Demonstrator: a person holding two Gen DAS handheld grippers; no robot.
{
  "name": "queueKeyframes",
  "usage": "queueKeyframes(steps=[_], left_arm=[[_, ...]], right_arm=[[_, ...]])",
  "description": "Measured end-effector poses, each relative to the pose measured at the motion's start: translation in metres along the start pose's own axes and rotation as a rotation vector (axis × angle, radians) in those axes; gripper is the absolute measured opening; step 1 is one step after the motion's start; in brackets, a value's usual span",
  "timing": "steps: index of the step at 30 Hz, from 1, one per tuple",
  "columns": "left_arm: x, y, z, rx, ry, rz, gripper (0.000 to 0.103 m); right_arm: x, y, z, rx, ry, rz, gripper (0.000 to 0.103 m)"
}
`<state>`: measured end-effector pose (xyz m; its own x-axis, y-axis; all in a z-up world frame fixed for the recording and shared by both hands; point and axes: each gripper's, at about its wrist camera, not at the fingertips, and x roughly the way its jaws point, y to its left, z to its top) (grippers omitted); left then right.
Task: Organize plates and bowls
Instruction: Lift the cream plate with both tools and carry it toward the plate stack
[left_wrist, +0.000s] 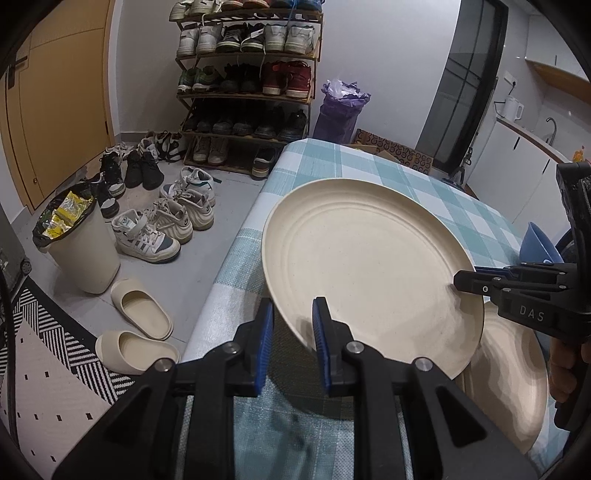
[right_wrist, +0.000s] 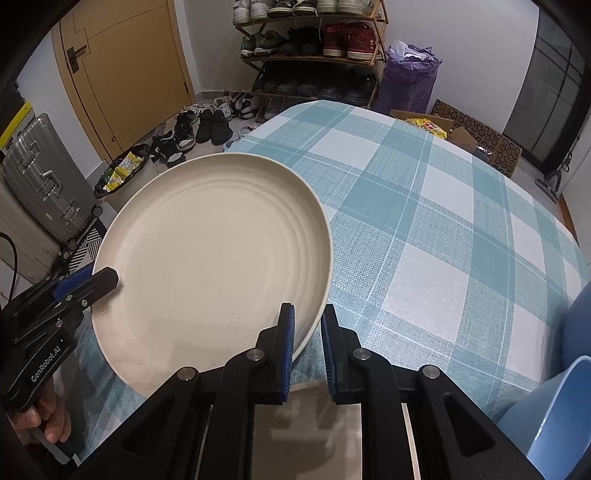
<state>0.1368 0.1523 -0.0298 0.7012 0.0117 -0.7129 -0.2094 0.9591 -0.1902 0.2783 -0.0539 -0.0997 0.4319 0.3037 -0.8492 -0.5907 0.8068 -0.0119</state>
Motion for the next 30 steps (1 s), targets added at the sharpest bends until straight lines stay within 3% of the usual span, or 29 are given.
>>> queueKeyframes(steps=[13, 30], left_arm=[[-0.016, -0.016, 0.003, 0.042, -0.031, -0.026, 0.019], [-0.029, -0.058, -0.002, 0.145, -0.028, -0.089, 0.019]], right_arm=[[-0.029, -0.009, -0.007, 0.012, -0.037, -0.012, 0.015], [-0.073, -0.039, -0.045, 0.078, -0.066, -0.047, 0.015]])
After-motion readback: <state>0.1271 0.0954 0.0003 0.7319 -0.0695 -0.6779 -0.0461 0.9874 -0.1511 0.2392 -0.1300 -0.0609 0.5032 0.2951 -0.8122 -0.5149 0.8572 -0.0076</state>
